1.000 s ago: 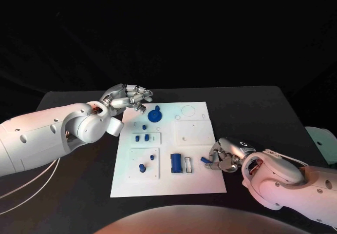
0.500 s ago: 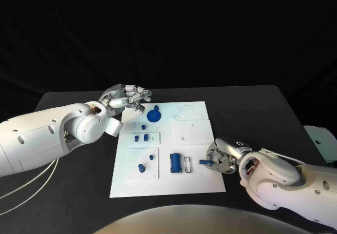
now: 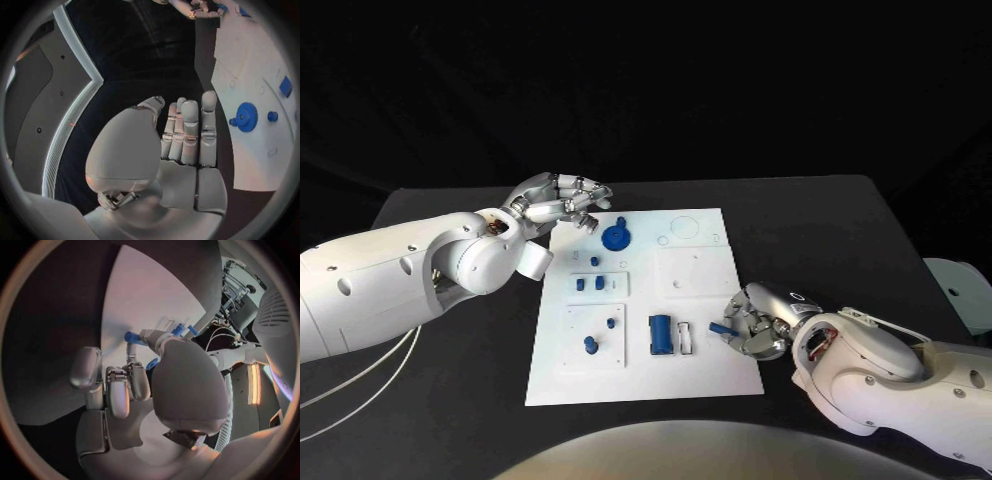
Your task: Assemble the parts on the task board
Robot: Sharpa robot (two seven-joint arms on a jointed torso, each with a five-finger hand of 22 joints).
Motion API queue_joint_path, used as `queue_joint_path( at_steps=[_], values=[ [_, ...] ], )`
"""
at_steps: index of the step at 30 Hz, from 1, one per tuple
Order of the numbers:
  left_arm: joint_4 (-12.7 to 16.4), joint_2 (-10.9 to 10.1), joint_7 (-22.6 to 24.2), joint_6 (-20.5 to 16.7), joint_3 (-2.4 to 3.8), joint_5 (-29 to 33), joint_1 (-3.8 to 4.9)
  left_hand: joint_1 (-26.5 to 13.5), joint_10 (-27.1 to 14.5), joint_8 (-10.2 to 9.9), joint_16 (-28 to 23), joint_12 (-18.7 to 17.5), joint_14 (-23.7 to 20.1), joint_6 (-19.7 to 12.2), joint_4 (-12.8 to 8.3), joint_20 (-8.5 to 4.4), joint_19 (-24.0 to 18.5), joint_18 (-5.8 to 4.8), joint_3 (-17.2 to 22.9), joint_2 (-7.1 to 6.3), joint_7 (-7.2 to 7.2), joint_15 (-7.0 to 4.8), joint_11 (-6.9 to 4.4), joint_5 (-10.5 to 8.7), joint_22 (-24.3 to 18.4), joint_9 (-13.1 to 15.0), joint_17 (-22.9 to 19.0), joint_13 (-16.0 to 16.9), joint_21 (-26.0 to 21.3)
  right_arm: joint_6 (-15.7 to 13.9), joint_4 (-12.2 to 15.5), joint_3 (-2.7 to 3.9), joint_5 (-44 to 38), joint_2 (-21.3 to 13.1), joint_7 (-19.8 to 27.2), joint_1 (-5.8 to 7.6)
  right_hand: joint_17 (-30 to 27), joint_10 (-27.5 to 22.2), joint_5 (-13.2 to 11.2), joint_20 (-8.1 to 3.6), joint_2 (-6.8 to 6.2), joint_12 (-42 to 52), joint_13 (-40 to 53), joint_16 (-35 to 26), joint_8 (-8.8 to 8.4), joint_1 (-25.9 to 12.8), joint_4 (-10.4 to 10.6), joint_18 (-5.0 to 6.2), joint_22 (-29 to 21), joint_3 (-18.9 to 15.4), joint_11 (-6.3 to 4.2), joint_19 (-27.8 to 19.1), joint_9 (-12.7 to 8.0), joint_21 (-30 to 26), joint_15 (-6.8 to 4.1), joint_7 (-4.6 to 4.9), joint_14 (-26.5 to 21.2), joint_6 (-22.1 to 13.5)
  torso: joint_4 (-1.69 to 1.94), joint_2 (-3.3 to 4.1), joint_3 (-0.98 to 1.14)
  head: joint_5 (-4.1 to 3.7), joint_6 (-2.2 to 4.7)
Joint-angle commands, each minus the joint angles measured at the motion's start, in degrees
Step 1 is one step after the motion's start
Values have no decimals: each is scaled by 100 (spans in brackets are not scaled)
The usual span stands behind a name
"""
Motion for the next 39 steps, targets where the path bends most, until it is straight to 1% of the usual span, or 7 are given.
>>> queue_joint_path(
  at_steps=[1,6,12,21,27,35,39],
  values=[
    [10,15,27,84,4,74,2,-65,-27,22,-22,35,-37,-52,19,13,32,67,27,8,5,6,-10,-14,62,5,9,9,-18,-502,41,1,768,21,359,11,1509,55,29,-12,33,30,583,23,106,-114,-627,-87,460,656,-8,42,178,23,-37,-10,607,-33,1,-2,-2,2,4],
    [8,20,26,85,4,94,2,-65,-27,22,-22,35,-37,-52,19,13,32,67,27,8,5,6,-10,-14,62,5,9,9,-18,-614,79,2,1119,78,477,21,1509,55,41,-13,40,24,579,23,143,-252,-694,-90,476,729,-9,48,236,35,-39,-12,607,-53,2,0,-5,1,3],
    [6,27,27,89,4,100,2,-65,-27,22,-22,35,-37,-52,19,13,32,67,27,8,5,6,-10,-14,62,5,9,9,-18,-609,69,1,1430,174,517,21,1509,59,-10,-13,39,26,582,23,157,-448,-708,-88,482,773,-12,47,269,20,-39,-20,607,-73,-2,1,-4,9,10],
    [9,34,18,102,4,92,2,-65,-27,22,-22,35,-37,-52,19,13,32,67,27,8,5,6,-10,-14,62,5,9,9,-18,-379,-62,0,1682,408,473,-12,1509,94,23,-16,36,92,637,23,146,-709,-699,-89,497,824,-16,55,270,25,-43,-24,607,-79,1,1,-1,24,23],
    [9,37,14,109,4,89,2,-65,-27,22,-22,35,-37,-52,19,13,32,67,27,8,5,6,-10,-14,62,5,9,9,-18,-323,-162,0,1724,564,390,-35,1509,110,106,-18,32,121,662,23,140,-868,-709,-91,509,863,-20,63,263,31,-46,-28,607,-62,-1,1,1,19,-13],
    [7,40,9,116,4,88,2,-65,-27,22,-22,35,-37,-52,19,13,32,67,27,8,5,6,-10,-14,62,5,9,9,-18,-70,-239,0,1728,662,233,-43,1509,122,-13,-18,0,144,683,23,114,-1179,-666,-97,528,819,-21,76,230,49,-46,-31,607,-27,-3,3,0,21,-19],
    [10,39,8,121,4,88,2,-65,-27,22,-22,35,-37,-52,19,13,32,67,27,8,5,6,-10,-14,62,5,9,9,-18,-11,-255,0,1715,695,197,-47,1509,146,-80,-19,-8,186,719,23,100,-1330,-631,-97,534,766,-23,82,204,46,-47,-34,607,9,-1,5,2,25,-13]
  ],
)
